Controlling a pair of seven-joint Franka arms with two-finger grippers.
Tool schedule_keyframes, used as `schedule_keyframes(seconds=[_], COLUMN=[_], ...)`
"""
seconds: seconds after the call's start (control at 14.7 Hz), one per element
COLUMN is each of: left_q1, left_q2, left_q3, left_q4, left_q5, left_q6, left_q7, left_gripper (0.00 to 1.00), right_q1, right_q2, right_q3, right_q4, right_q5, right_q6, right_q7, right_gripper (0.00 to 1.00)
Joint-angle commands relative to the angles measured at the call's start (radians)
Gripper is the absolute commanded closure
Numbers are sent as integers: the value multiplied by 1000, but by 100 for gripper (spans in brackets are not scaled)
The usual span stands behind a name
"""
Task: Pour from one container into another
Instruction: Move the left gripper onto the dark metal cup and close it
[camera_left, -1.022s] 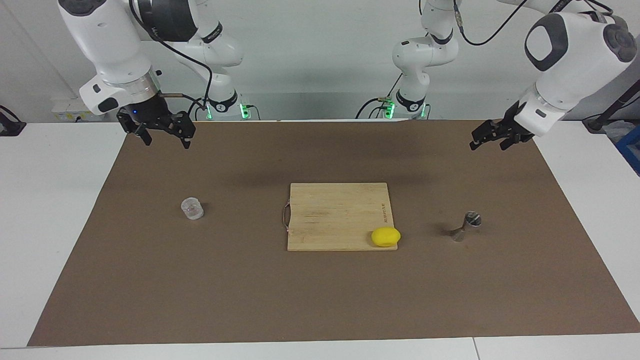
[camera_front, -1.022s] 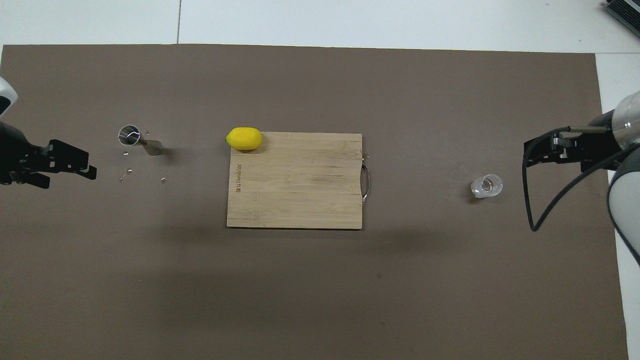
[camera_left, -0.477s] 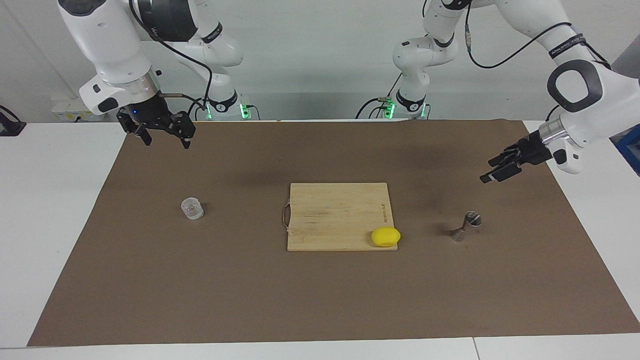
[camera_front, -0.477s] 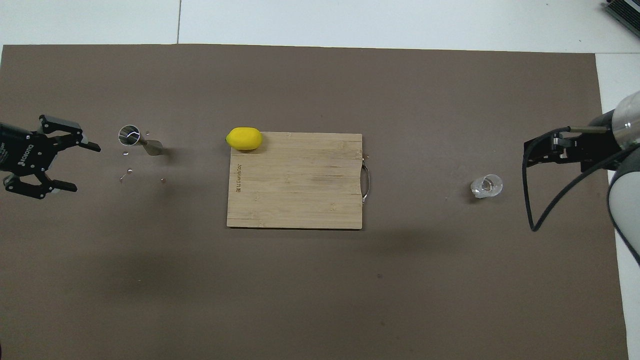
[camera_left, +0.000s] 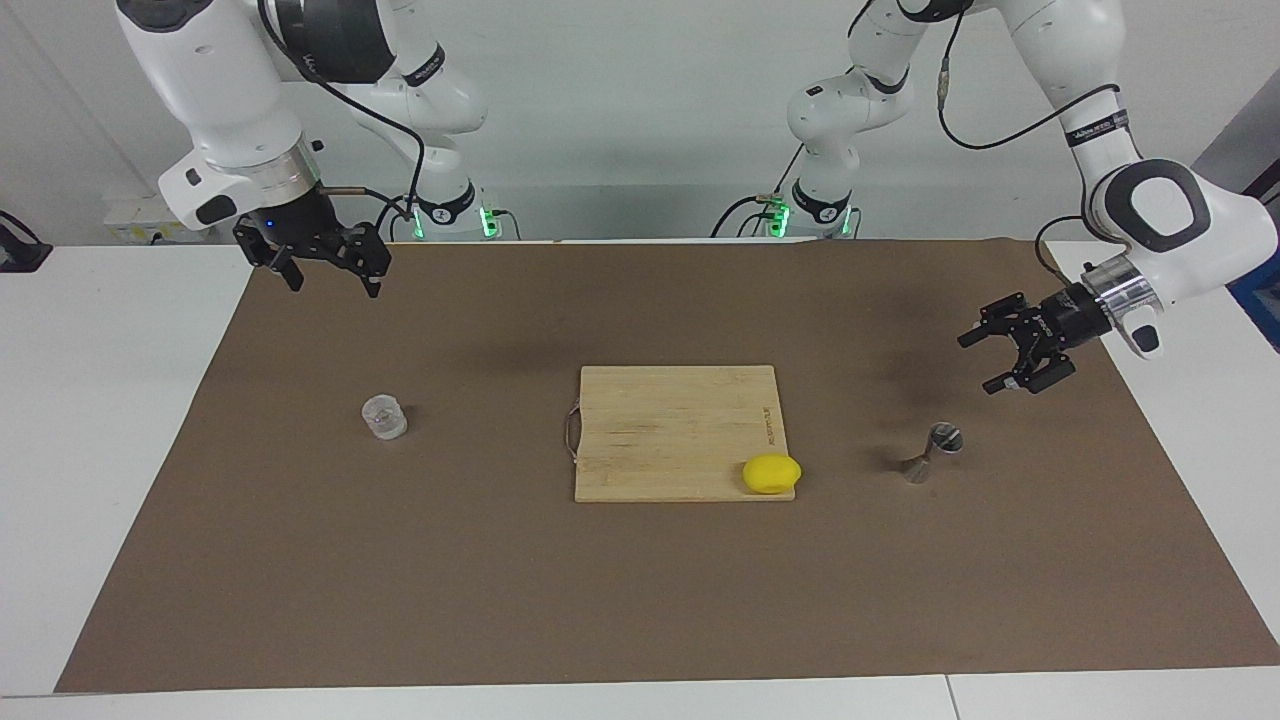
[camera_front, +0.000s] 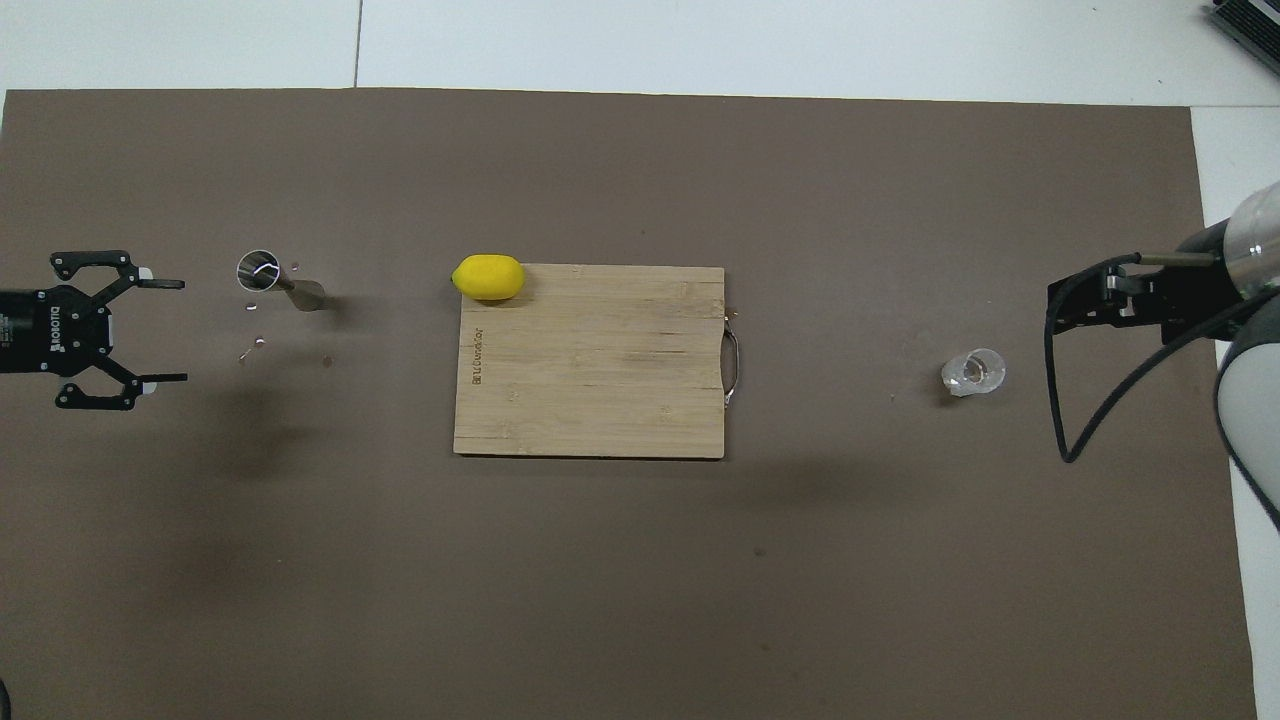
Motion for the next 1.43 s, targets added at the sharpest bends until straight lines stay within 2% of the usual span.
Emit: schedule_keyframes(seconds=[0.0, 0.2, 0.48, 0.75, 1.09, 1.36], left_q1=[26, 31, 20, -18, -59, -72], left_q2=[13, 15, 39, 42, 45, 53], left_q3=[-7, -7, -10, -15, -15, -15], left_q4=[-50, -140, -191, -202, -220, -220], left_q5=[-127, -333, -445, -465, -583, -631], left_q6=[31, 102, 175, 231, 304, 329], left_q7=[-73, -149, -149, -149, -152, -154], left_gripper=[0, 0, 0, 0, 0, 0], right_q1=[-12, -12, -12, -12, -12, -12], right_q2=[-17, -17, -17, -17, -17, -17], right_q3=[5, 5, 5, 5, 5, 5], right_q4=[-20, -20, -20, -20, -20, -20], right_q5=[7, 7, 7, 7, 7, 7], right_q6=[3, 3, 3, 3, 3, 3], right_q7=[-17, -17, -17, -17, -17, -17], right_gripper=[0, 0, 0, 0, 0, 0])
